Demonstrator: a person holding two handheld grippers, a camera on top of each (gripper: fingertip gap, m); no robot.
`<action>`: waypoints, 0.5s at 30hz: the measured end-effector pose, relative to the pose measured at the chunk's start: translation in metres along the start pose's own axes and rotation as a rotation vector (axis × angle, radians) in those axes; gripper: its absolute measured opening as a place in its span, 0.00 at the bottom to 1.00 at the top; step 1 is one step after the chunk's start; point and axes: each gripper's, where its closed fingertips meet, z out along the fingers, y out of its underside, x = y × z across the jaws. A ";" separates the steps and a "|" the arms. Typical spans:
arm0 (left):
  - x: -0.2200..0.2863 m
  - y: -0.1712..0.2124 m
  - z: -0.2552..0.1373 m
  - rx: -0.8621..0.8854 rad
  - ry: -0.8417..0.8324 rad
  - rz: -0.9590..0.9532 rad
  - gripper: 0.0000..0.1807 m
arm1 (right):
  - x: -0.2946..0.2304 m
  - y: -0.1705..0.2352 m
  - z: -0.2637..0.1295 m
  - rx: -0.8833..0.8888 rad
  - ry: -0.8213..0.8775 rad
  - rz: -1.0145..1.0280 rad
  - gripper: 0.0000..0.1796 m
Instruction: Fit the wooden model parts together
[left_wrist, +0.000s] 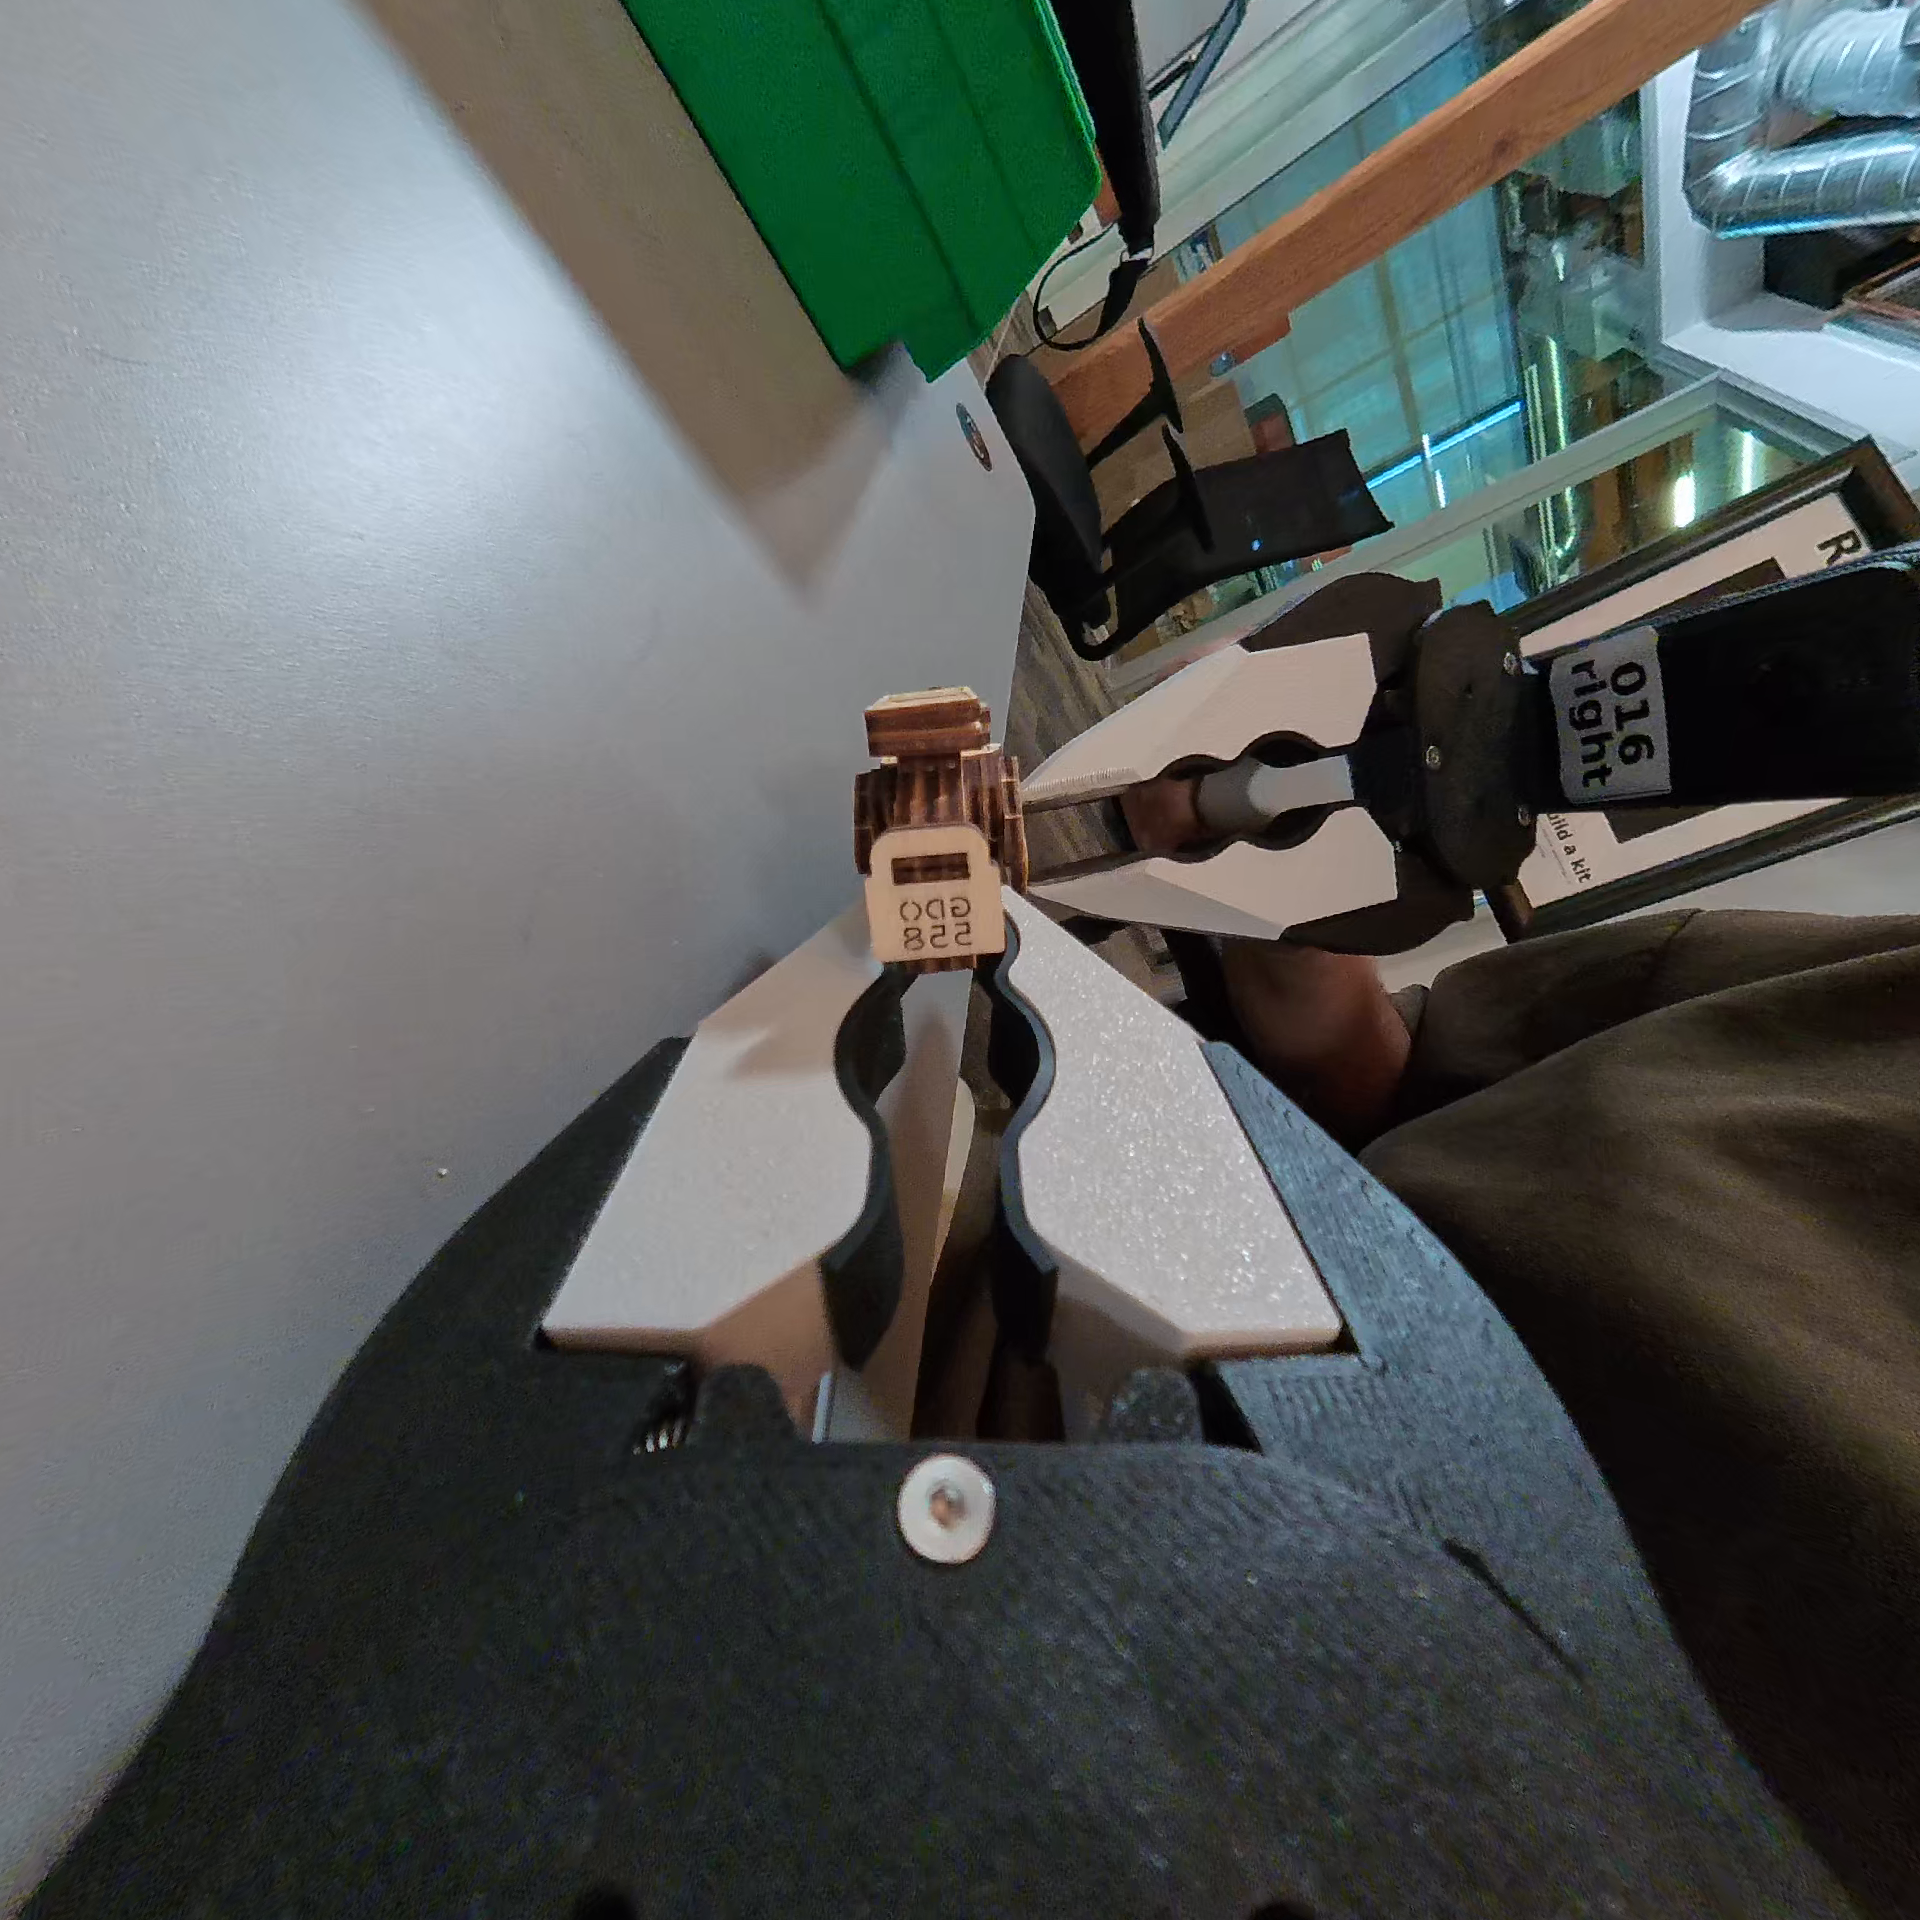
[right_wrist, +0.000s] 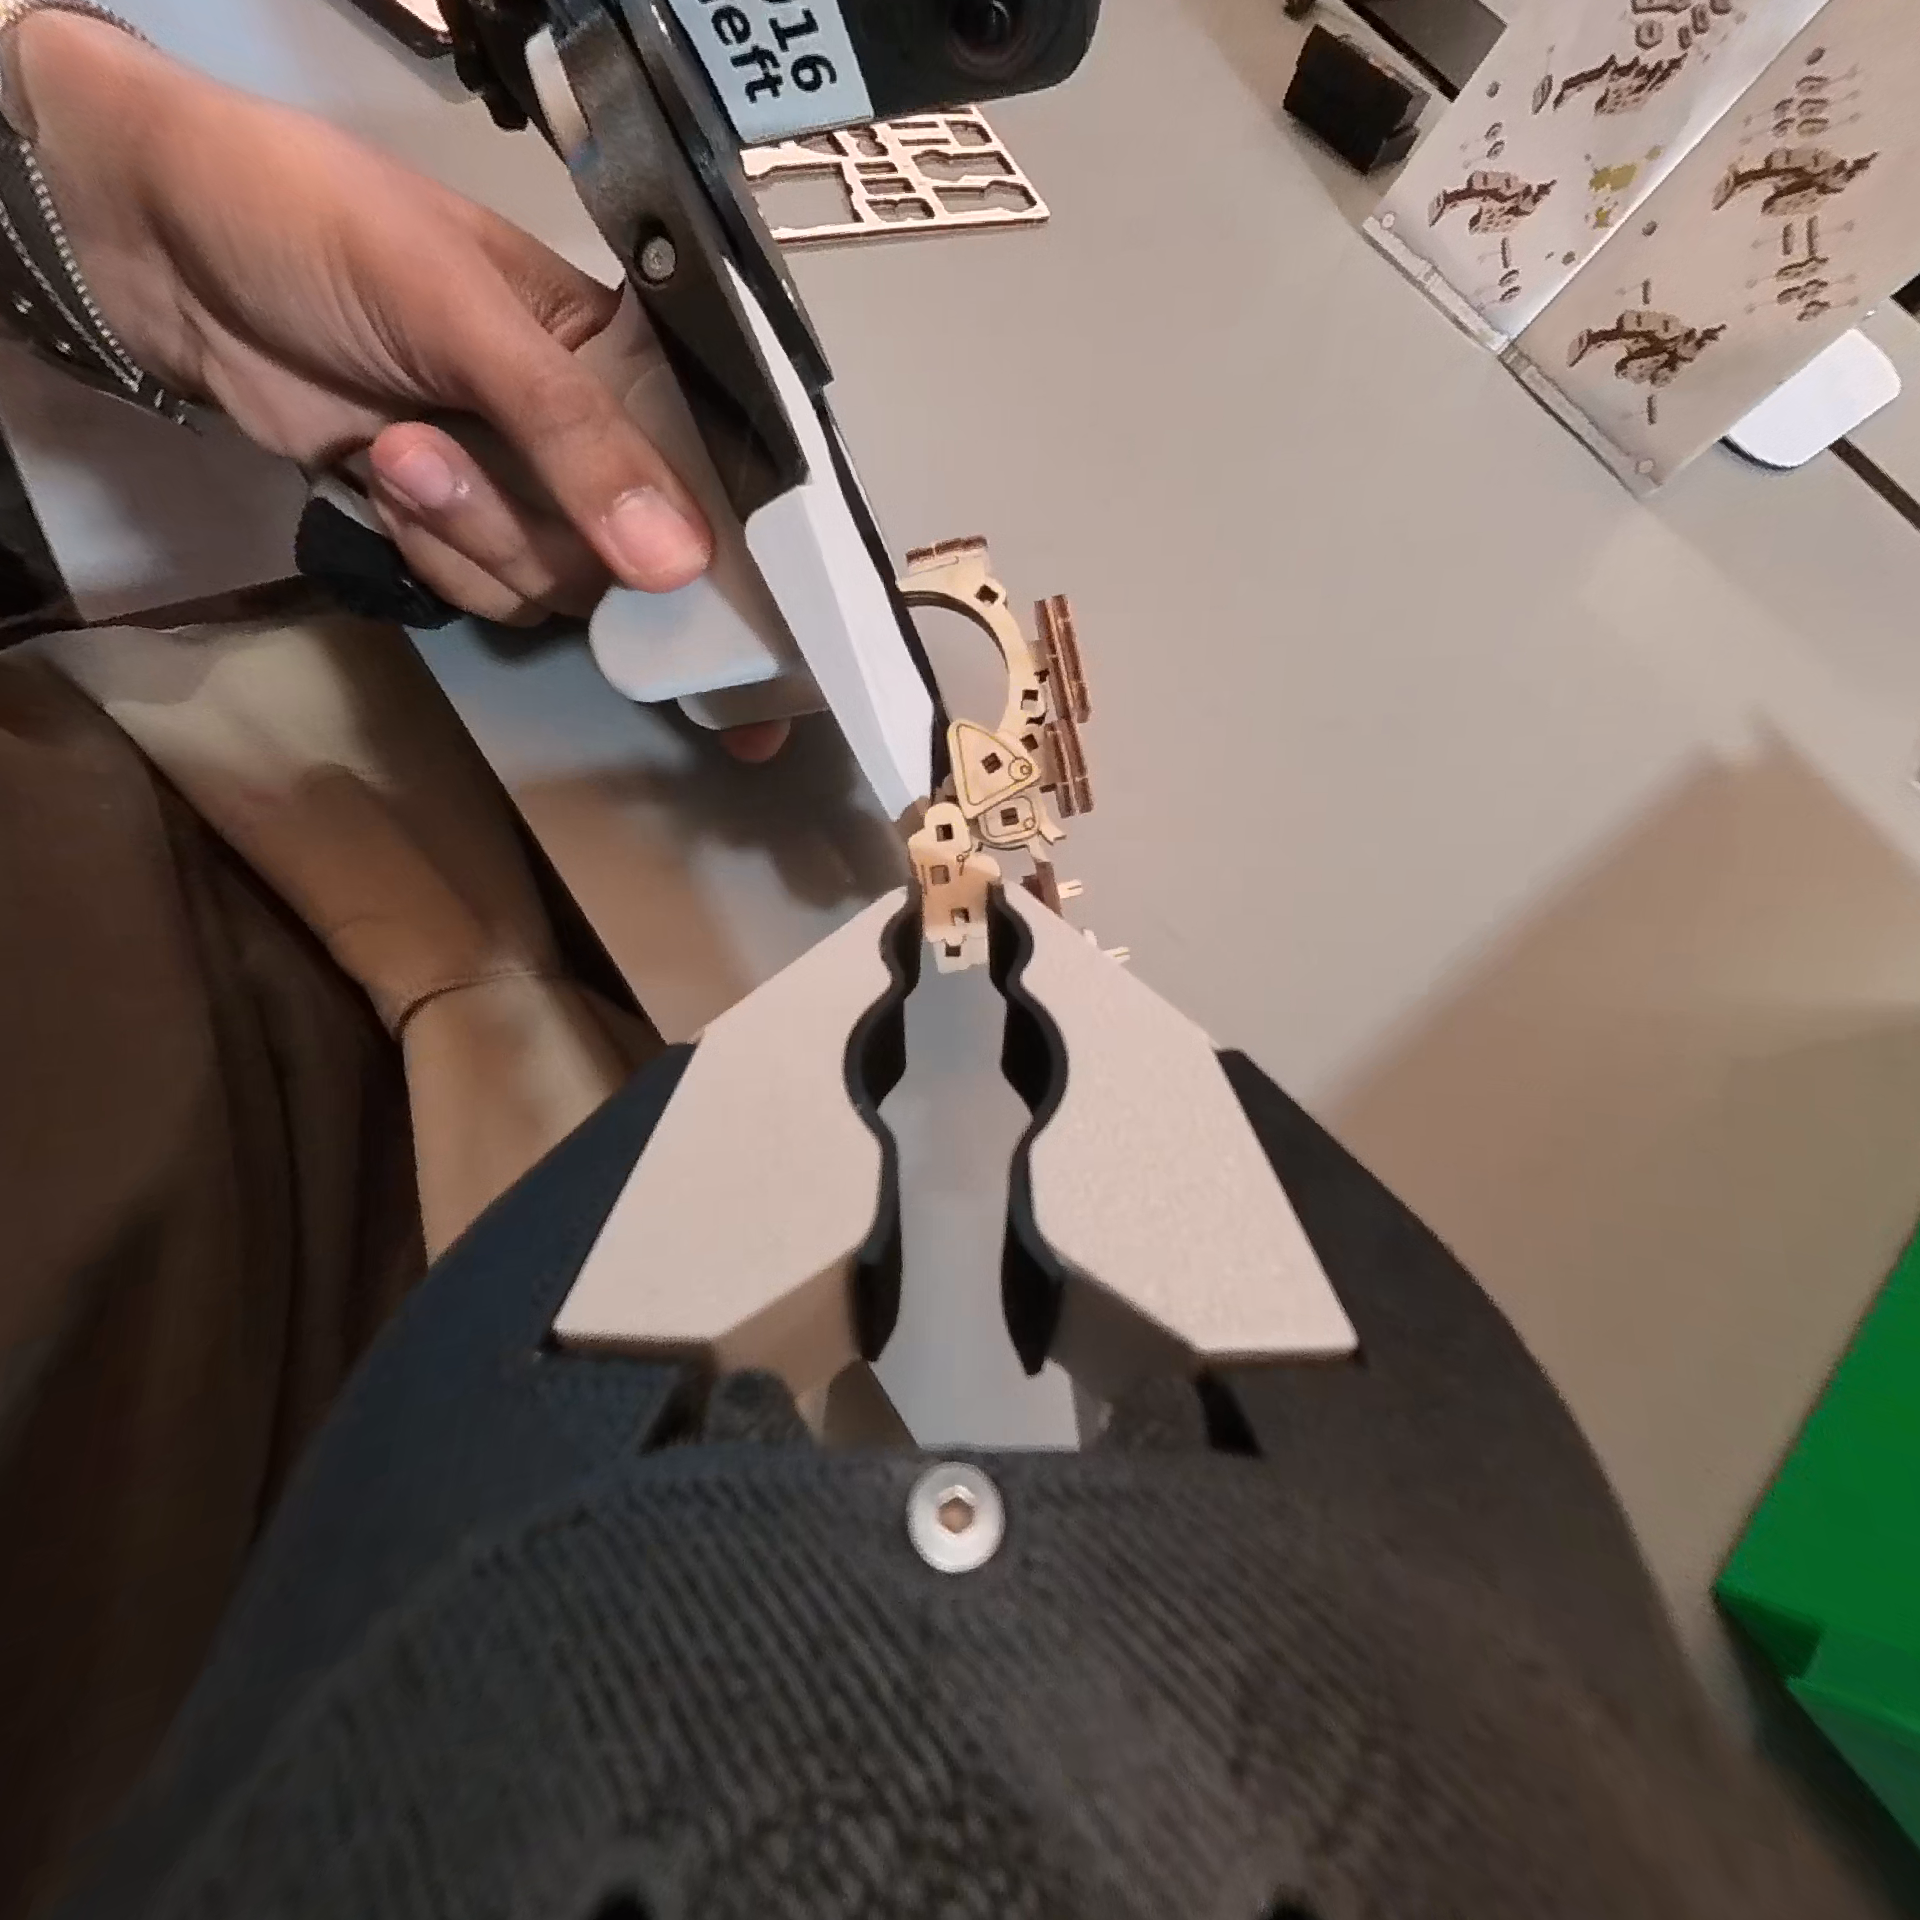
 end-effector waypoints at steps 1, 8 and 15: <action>0.000 0.000 0.000 0.003 0.000 -0.001 0.03 | 0.000 0.000 0.000 -0.001 0.007 0.001 0.06; 0.002 -0.004 -0.001 0.039 0.022 -0.046 0.03 | 0.002 -0.004 -0.001 0.028 0.005 0.065 0.06; 0.004 -0.003 0.000 0.029 0.044 -0.056 0.03 | 0.001 -0.004 -0.003 0.045 0.008 -0.035 0.06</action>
